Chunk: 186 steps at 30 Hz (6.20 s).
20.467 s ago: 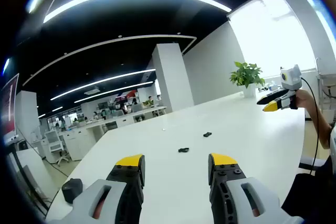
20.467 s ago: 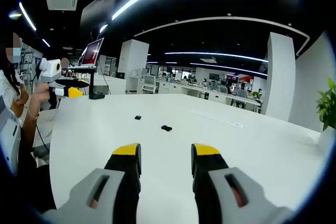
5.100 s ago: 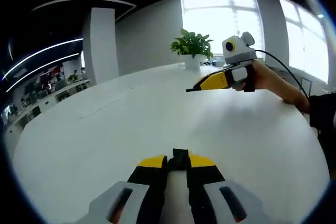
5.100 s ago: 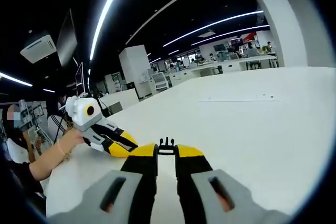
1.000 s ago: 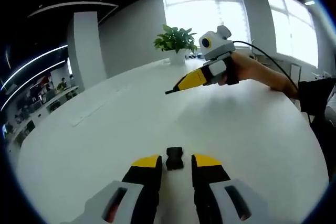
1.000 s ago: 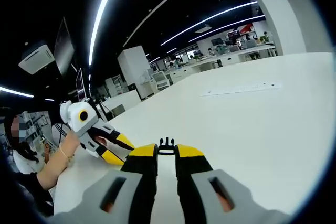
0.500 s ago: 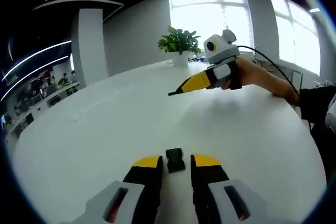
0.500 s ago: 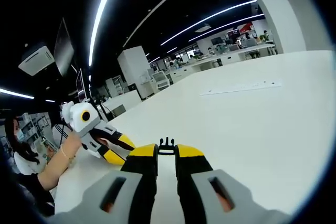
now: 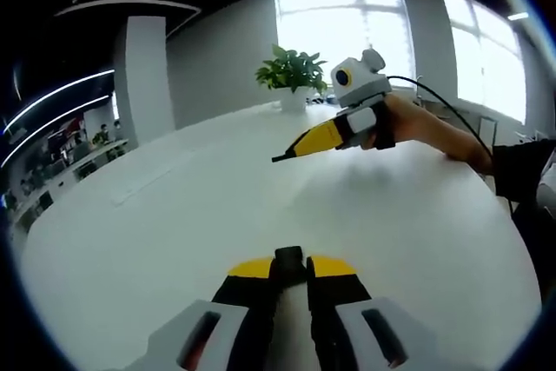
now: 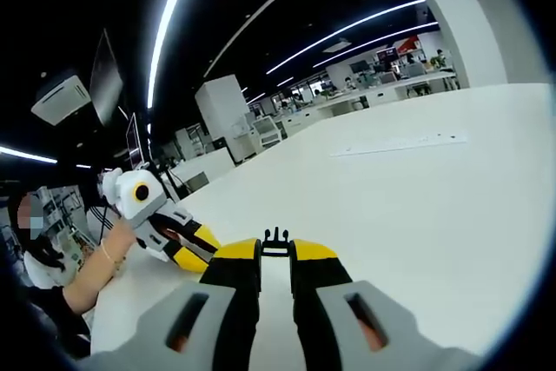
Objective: Snap the two parts of the plastic buckle together until the buckle closes and remains connected.
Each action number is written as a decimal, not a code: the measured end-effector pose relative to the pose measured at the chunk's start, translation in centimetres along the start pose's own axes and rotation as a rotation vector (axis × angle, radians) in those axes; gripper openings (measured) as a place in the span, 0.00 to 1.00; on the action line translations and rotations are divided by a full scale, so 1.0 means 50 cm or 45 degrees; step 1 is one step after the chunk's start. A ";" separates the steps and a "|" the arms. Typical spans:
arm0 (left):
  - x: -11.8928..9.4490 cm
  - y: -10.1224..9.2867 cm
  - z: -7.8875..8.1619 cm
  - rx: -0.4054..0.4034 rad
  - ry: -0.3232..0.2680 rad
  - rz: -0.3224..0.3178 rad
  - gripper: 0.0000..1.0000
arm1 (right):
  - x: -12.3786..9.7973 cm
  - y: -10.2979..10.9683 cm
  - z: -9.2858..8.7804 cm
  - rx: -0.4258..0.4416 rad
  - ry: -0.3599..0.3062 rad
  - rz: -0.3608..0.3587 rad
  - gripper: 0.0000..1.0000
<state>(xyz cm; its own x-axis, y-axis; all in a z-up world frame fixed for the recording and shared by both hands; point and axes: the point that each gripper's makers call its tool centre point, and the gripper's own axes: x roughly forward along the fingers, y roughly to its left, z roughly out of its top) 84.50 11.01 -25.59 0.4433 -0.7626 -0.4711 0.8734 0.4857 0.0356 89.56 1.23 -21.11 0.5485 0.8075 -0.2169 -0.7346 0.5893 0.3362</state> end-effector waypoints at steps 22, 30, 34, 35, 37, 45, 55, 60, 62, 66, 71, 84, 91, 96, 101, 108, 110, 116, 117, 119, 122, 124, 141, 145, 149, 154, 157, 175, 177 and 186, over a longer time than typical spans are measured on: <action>-0.001 0.002 0.002 0.043 0.002 0.008 0.13 | 0.006 0.009 -0.014 -0.054 0.045 0.014 0.13; 0.000 0.002 0.002 0.054 0.003 0.018 0.13 | 0.009 0.015 -0.021 -0.091 0.059 0.021 0.13; 0.000 0.006 0.001 0.061 0.005 0.025 0.13 | 0.010 0.019 -0.025 -0.119 0.072 0.028 0.13; 0.001 0.008 0.001 0.064 0.005 0.031 0.13 | 0.010 0.021 -0.027 -0.128 0.076 0.032 0.13; 0.001 0.010 -0.001 0.063 0.004 0.036 0.13 | 0.011 0.025 -0.030 -0.144 0.084 0.039 0.13; -0.001 0.013 -0.006 0.058 0.006 0.045 0.13 | 0.014 0.041 -0.034 -0.189 0.099 0.077 0.13; -0.013 0.009 0.004 0.059 -0.023 0.043 0.13 | 0.016 0.070 -0.036 -0.295 0.109 0.150 0.13; -0.021 0.000 0.013 0.064 -0.047 0.025 0.13 | 0.017 0.082 -0.035 -0.352 0.110 0.189 0.13; -0.023 -0.004 0.016 0.068 -0.050 0.019 0.13 | 0.018 0.089 -0.036 -0.383 0.113 0.203 0.13; -0.026 -0.016 0.024 0.090 -0.061 -0.003 0.13 | 0.015 0.107 -0.039 -0.430 0.112 0.244 0.13; -0.033 -0.025 0.038 0.104 -0.090 -0.034 0.13 | 0.015 0.126 -0.045 -0.514 0.126 0.295 0.13; -0.040 -0.044 0.046 0.125 -0.116 -0.094 0.13 | 0.016 0.147 -0.070 -0.598 0.183 0.355 0.13; -0.037 -0.063 0.039 0.143 -0.102 -0.140 0.13 | 0.016 0.158 -0.071 -0.631 0.190 0.395 0.13; -0.037 -0.068 0.041 0.153 -0.106 -0.161 0.13 | 0.017 0.162 -0.079 -0.660 0.210 0.410 0.13; -0.036 -0.074 0.038 0.159 -0.103 -0.172 0.13 | 0.017 0.167 -0.083 -0.677 0.216 0.427 0.13; -0.039 -0.084 0.039 0.172 -0.107 -0.197 0.13 | 0.011 0.182 -0.090 -0.714 0.215 0.470 0.13; -0.040 -0.086 0.040 0.177 -0.109 -0.210 0.13 | 0.009 0.187 -0.090 -0.727 0.212 0.487 0.13; -0.042 -0.099 0.037 0.199 -0.101 -0.247 0.13 | 0.001 0.200 -0.092 -0.781 0.205 0.548 0.13; -0.042 -0.099 0.037 0.200 -0.101 -0.252 0.13 | 0.000 0.201 -0.093 -0.787 0.207 0.555 0.13; -0.043 -0.100 0.037 0.204 -0.100 -0.260 0.13 | -0.001 0.202 -0.094 -0.798 0.207 0.568 0.13; -0.044 -0.102 0.036 0.208 -0.097 -0.271 0.13 | -0.004 0.203 -0.092 -0.802 0.204 0.589 0.13; -0.044 -0.102 0.036 0.209 -0.098 -0.273 0.13 | -0.006 0.203 -0.091 -0.806 0.200 0.594 0.13; -0.042 -0.106 0.027 0.212 -0.076 -0.281 0.13 | -0.017 0.207 -0.103 -0.850 0.229 0.654 0.13; -0.041 -0.107 0.025 0.210 -0.071 -0.283 0.13 | -0.019 0.210 -0.106 -0.857 0.235 0.662 0.13; -0.038 -0.106 0.022 0.211 -0.062 -0.280 0.13 | -0.019 0.211 -0.107 -0.865 0.242 0.667 0.13; -0.039 -0.103 0.021 0.208 -0.059 -0.282 0.13 | -0.019 0.211 -0.109 -0.871 0.246 0.663 0.13; -0.039 -0.104 0.020 0.210 -0.055 -0.283 0.13 | -0.019 0.210 -0.108 -0.871 0.243 0.657 0.13; -0.035 -0.115 0.013 0.248 -0.021 -0.298 0.13 | -0.018 0.215 -0.117 -0.890 0.265 0.670 0.13; -0.034 -0.116 0.011 0.251 -0.016 -0.298 0.13 | -0.018 0.215 -0.118 -0.892 0.268 0.670 0.13; -0.032 -0.122 0.006 0.267 0.000 -0.300 0.13 | -0.017 0.217 -0.125 -0.900 0.283 0.671 0.13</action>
<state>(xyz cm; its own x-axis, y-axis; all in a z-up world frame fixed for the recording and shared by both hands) 78.53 9.17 -24.80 0.2236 -0.8438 -0.4879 0.9747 0.1968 0.1063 78.62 7.07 -23.02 0.0360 0.9199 -0.3906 -0.9824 -0.0391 -0.1827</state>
